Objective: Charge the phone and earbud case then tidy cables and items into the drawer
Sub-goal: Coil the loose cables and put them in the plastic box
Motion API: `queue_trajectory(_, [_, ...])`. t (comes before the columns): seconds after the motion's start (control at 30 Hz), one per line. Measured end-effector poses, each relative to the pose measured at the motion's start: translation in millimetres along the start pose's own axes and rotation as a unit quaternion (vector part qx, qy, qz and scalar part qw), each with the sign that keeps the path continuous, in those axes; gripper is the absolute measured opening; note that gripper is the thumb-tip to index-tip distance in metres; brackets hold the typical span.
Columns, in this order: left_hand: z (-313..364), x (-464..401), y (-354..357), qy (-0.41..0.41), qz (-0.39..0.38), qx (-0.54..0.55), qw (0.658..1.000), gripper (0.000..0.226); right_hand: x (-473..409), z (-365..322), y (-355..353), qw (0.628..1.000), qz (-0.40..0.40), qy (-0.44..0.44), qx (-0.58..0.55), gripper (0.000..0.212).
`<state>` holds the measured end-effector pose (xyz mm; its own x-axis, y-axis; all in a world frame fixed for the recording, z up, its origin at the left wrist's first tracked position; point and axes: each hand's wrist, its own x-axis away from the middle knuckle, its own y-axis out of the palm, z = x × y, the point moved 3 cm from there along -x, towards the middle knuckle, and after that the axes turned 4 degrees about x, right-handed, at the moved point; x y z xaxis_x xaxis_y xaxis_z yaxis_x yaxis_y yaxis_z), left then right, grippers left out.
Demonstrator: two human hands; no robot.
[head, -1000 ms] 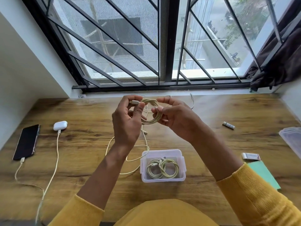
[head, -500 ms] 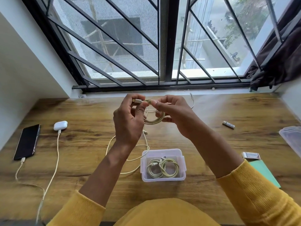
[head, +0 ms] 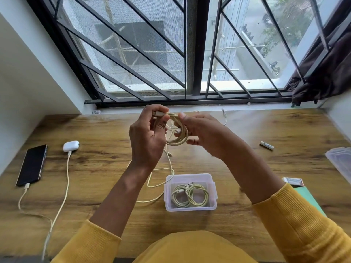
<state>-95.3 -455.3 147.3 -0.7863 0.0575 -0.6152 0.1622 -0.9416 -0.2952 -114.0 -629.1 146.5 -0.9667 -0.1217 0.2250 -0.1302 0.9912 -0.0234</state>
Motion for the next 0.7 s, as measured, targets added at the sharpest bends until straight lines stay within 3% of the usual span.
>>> queue_trajectory(0.1, [1.6,-0.6,0.7,0.009,-0.012,0.007,1.000,0.013,-0.8,0.6,2.8,0.996,-0.060,0.045,-0.046,0.024])
queue_trajectory(0.27, [2.3,-2.5,2.9,-0.007,-0.024,0.047,0.999,0.009,-2.8,0.7,4.5,0.984,-0.087,0.073,-0.141,0.024])
queue_trajectory(0.47, [12.4,-3.7,6.1,-0.031,-0.033,0.113,0.993,0.011,-5.2,6.1,7.2,0.942,-0.150,0.098,-0.282,0.021])
queue_trajectory(0.7, [5.5,-2.7,2.8,-0.015,0.000,0.036,0.999,0.008,-3.1,6.4,11.2,0.938,-0.097,0.067,-0.326,0.019])
